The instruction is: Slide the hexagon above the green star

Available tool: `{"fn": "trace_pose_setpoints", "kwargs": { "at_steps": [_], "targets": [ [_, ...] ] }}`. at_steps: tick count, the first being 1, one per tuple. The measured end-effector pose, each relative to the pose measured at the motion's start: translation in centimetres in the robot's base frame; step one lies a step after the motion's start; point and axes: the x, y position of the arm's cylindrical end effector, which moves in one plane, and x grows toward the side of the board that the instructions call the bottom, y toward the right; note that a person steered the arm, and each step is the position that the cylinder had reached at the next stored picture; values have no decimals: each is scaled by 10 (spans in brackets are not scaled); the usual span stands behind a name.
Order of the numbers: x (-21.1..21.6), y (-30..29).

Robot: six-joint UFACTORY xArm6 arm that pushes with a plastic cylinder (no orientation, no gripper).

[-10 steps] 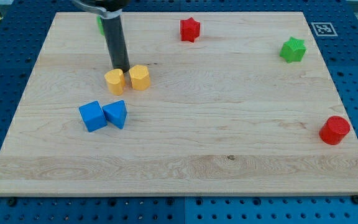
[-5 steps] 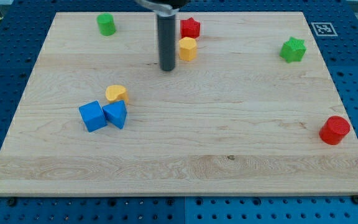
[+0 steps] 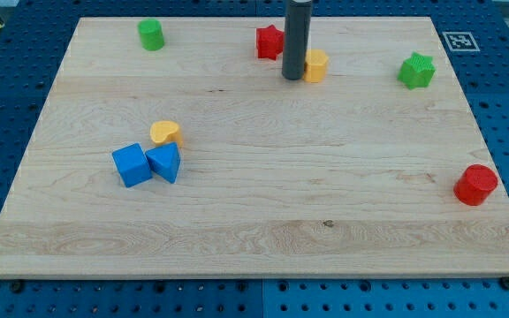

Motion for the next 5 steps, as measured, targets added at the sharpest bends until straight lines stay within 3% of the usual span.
{"fn": "trace_pose_setpoints", "kwargs": {
  "at_steps": [1,3,5],
  "targets": [
    [9,-1],
    [-37,46],
    [-32,48]
  ]
}}
